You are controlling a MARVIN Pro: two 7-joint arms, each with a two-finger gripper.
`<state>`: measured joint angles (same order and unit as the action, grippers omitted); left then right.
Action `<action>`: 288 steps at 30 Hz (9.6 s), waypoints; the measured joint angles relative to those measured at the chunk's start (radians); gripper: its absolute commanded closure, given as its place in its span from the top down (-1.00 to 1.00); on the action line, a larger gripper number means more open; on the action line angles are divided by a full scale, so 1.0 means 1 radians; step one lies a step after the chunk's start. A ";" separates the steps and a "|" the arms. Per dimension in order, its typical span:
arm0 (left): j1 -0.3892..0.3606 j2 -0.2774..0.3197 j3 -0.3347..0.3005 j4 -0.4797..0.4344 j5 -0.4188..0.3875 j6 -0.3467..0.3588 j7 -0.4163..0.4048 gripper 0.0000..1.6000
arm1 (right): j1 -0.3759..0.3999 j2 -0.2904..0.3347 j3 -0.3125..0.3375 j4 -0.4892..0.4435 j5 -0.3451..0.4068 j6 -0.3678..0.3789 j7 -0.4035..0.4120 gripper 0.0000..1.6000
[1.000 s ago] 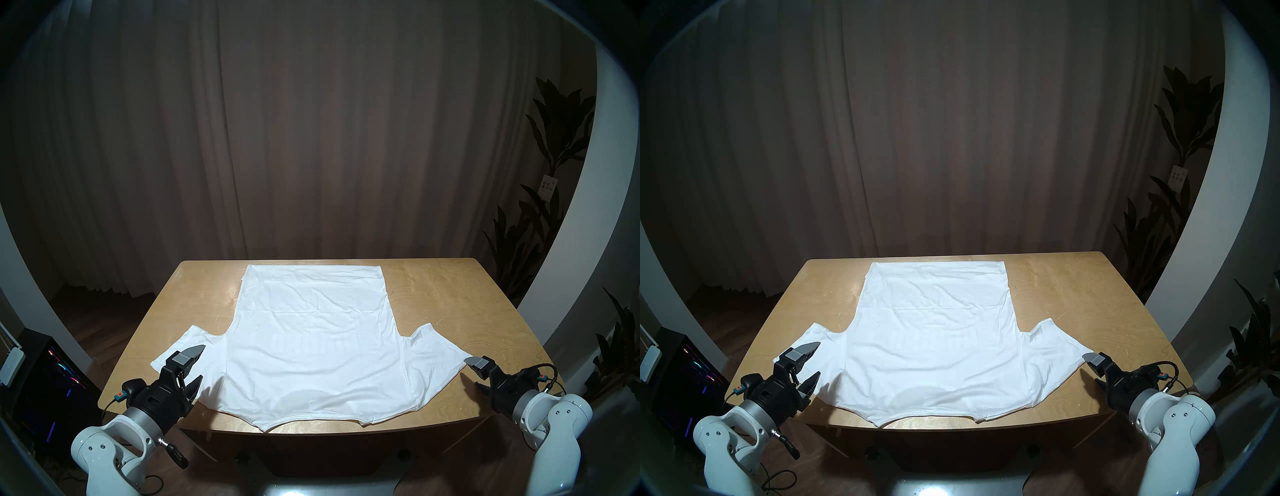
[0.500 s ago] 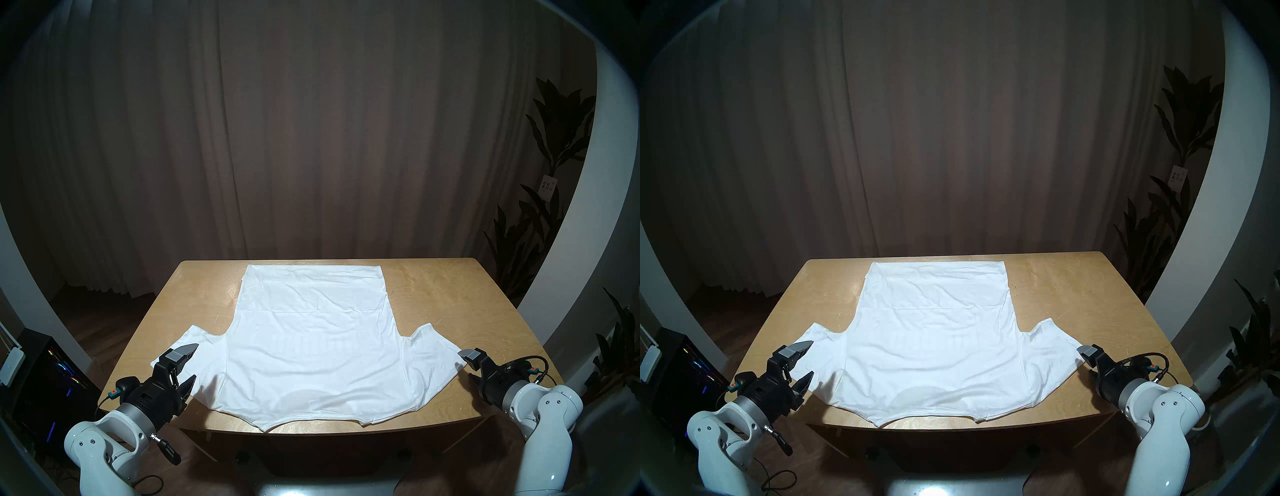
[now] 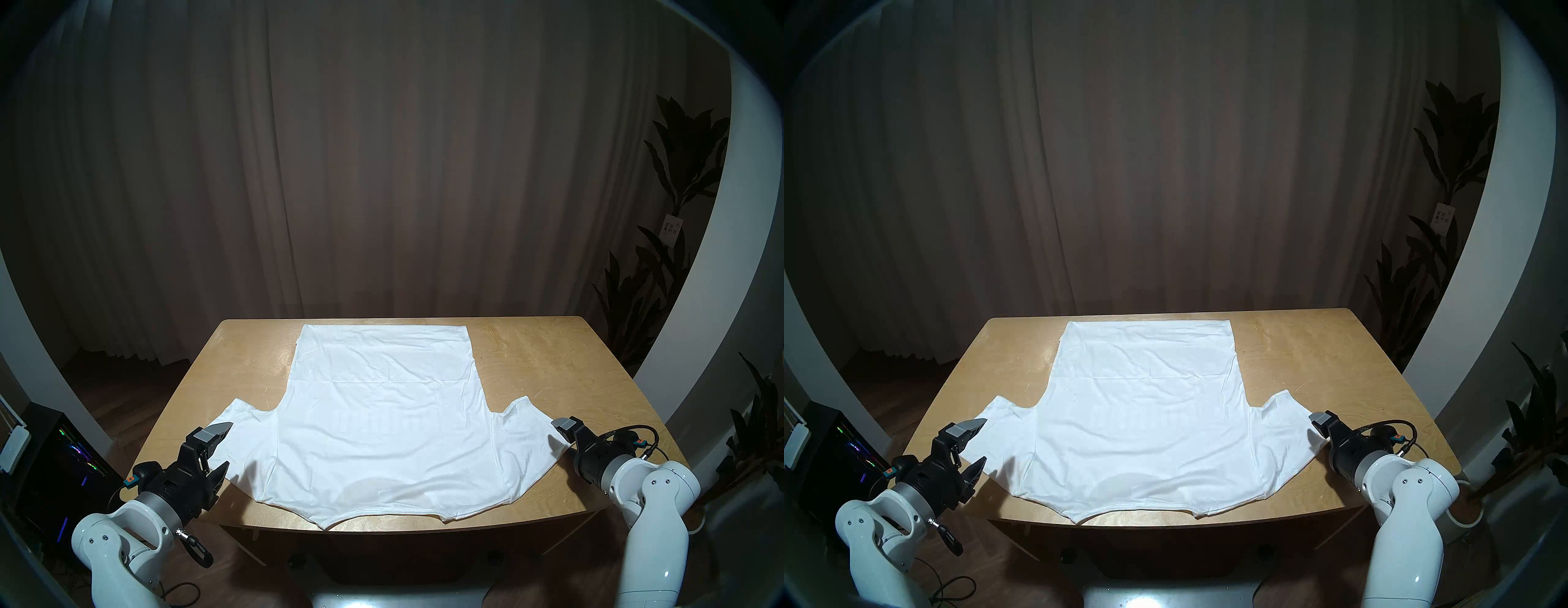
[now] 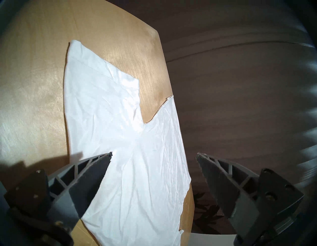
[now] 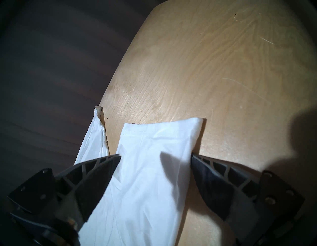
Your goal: Fold the shirt by bringing both sleeves in and then folding it in half
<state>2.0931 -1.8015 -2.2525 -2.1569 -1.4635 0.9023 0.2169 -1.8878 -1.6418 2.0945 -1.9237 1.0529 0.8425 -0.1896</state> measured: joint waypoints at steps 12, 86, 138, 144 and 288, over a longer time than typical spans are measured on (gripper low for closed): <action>-0.001 0.005 -0.038 0.007 -0.007 -0.013 -0.009 1.00 | 0.026 -0.002 -0.058 0.034 -0.053 -0.021 -0.033 -0.99; -0.008 -0.007 -0.076 0.141 0.096 -0.131 -0.156 1.00 | 0.224 0.183 -0.600 0.141 -0.137 0.119 0.363 1.00; -0.197 0.199 0.016 0.241 0.208 -0.029 0.099 1.00 | 0.120 0.140 -0.289 -0.015 -0.076 -0.057 0.378 1.00; -0.227 0.235 0.037 0.271 0.229 -0.016 0.119 1.00 | 0.107 0.129 -0.279 -0.031 -0.073 -0.065 0.375 1.00; -0.179 0.322 0.498 0.051 0.366 -0.026 -0.181 1.00 | -0.028 0.191 -0.200 0.013 -0.108 -0.155 0.411 1.00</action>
<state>1.9137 -1.4791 -1.7549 -2.1062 -1.0979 0.8760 0.0363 -1.9162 -1.4504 1.8947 -1.9103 0.9448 0.6876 0.2210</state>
